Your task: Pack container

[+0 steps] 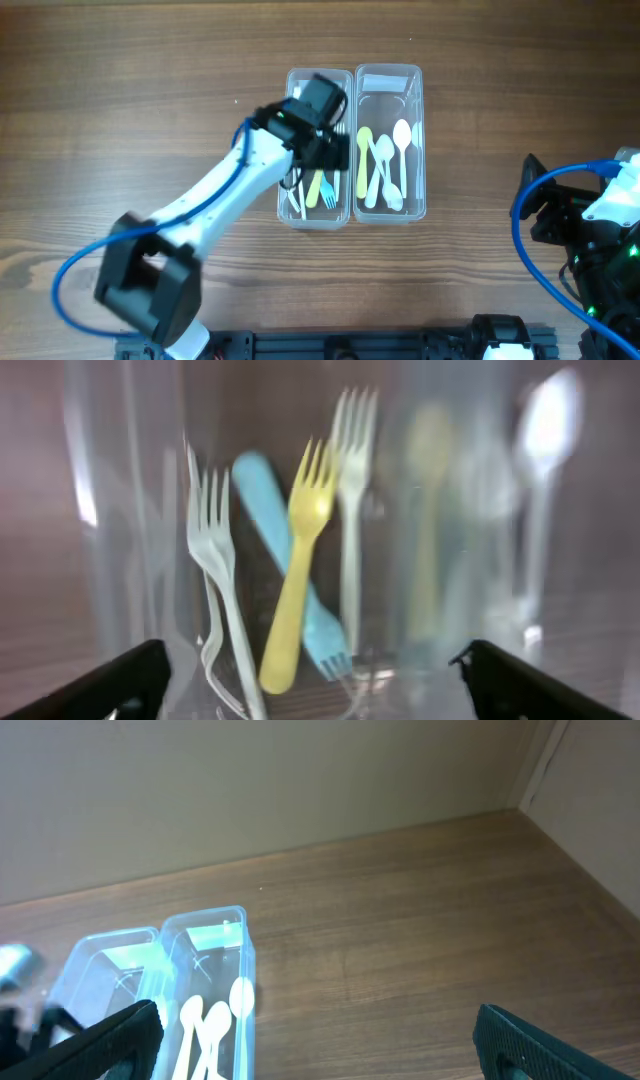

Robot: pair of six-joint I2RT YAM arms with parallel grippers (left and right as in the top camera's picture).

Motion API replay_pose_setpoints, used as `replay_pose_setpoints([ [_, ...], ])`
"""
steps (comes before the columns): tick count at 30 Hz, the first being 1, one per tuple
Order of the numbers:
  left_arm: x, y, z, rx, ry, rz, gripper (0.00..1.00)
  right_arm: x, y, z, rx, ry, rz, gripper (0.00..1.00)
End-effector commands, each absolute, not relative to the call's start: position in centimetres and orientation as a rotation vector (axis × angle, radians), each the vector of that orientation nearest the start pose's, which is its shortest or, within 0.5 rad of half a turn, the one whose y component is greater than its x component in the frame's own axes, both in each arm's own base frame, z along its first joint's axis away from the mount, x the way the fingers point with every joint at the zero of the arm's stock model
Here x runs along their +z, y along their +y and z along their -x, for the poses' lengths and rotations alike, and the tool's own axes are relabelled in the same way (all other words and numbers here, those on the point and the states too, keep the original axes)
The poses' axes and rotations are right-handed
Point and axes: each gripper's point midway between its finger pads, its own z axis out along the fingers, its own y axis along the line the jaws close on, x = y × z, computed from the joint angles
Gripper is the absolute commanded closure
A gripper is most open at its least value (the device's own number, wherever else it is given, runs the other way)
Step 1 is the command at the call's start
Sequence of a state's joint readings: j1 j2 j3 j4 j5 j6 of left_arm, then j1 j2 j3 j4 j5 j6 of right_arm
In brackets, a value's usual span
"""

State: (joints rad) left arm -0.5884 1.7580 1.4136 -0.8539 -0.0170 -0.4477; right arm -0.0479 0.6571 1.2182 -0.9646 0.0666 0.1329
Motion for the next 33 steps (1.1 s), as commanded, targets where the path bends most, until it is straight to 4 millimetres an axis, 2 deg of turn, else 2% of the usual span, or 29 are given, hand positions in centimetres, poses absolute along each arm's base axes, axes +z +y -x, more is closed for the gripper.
replay_pose_setpoints([
  [1, 21.2, -22.2, -35.5, -0.357, 2.557, -0.178, 0.00, 36.2, -2.0, -21.2, 0.004, 1.955, -0.214, 0.00],
  [4, 23.7, -21.1, -35.1, -0.376, 2.496, -0.172, 0.00, 36.2, -2.0, -21.2, 0.004, 1.955, -0.214, 0.00],
  [5, 23.4, -19.9, -34.7, -0.294, 2.512, -0.243, 0.11, 36.2, -2.0, -21.2, 0.004, 1.955, -0.214, 0.00],
  [6, 22.6, -17.7, -34.5, -0.162, 2.548, -0.218, 0.27, 36.2, -2.0, -21.2, 0.004, 1.955, -0.214, 0.00],
  [7, 21.3, -14.5, -33.9, -0.006, 2.612, -0.083, 0.48, 36.2, -2.0, -21.2, 0.004, 1.955, -0.214, 0.00],
  [8, 19.9, -12.4, -33.1, 0.065, 2.672, 0.067, 0.54, 36.2, -2.0, -21.2, 0.004, 1.955, -0.215, 0.00],
  [10, 16.8, -11.1, -31.7, 0.082, 2.762, 0.203, 0.65, 36.2, -2.0, -21.2, 0.004, 1.955, -0.215, 0.00],
  [11, 15.3, -10.8, -31.2, 0.092, 2.788, 0.237, 0.66, 36.2, -2.0, -21.2, 0.004, 1.955, -0.215, 0.00],
  [13, 12.3, -11.0, -30.1, 0.069, 2.833, 0.273, 0.66, 36.2, -2.0, -21.2, 0.004, 1.955, -0.214, 0.00],
  [15, 9.2, -12.8, -28.9, -0.070, 2.895, 0.252, 0.67, 36.2, -2.0, -21.2, 0.004, 1.955, -0.214, 0.00],
  [19, 6.3, -12.6, -27.1, -0.054, 2.927, 0.322, 0.66, 36.2, -2.0, -21.2, 0.004, 1.955, -0.214, 0.00],
  [21, 6.1, -13.0, -27.0, -0.061, 2.924, 0.305, 0.66, 36.2, -2.0, -21.2, 0.004, 1.955, -0.215, 0.00],
  [24, 6.4, -15.6, -27.3, -0.187, 2.907, 0.236, 0.65, 36.2, -2.0, -21.2, 0.004, 1.955, -0.215, 0.00],
  [27, 6.4, -15.9, -27.3, -0.177, 2.899, 0.219, 0.62, 36.2, -2.0, -21.2, 0.004, 1.955, -0.214, 0.00],
  [29, 6.4, -14.2, -27.6, -0.096, 2.889, 0.261, 0.55, 36.2, -2.0, -21.2, 0.004, 1.955, -0.214, 0.00],
  [31, 6.8, -11.5, -27.7, -0.020, 2.897, 0.344, 0.28, 36.2, -2.0, -21.2, 0.004, 1.955, -0.215, 0.00],
  [33, 9.9, -8.3, -28.9, -0.001, 2.866, 0.281, 0.29, 36.2, -2.0, -21.2, 0.004, 1.955, -0.214, 0.00],
])
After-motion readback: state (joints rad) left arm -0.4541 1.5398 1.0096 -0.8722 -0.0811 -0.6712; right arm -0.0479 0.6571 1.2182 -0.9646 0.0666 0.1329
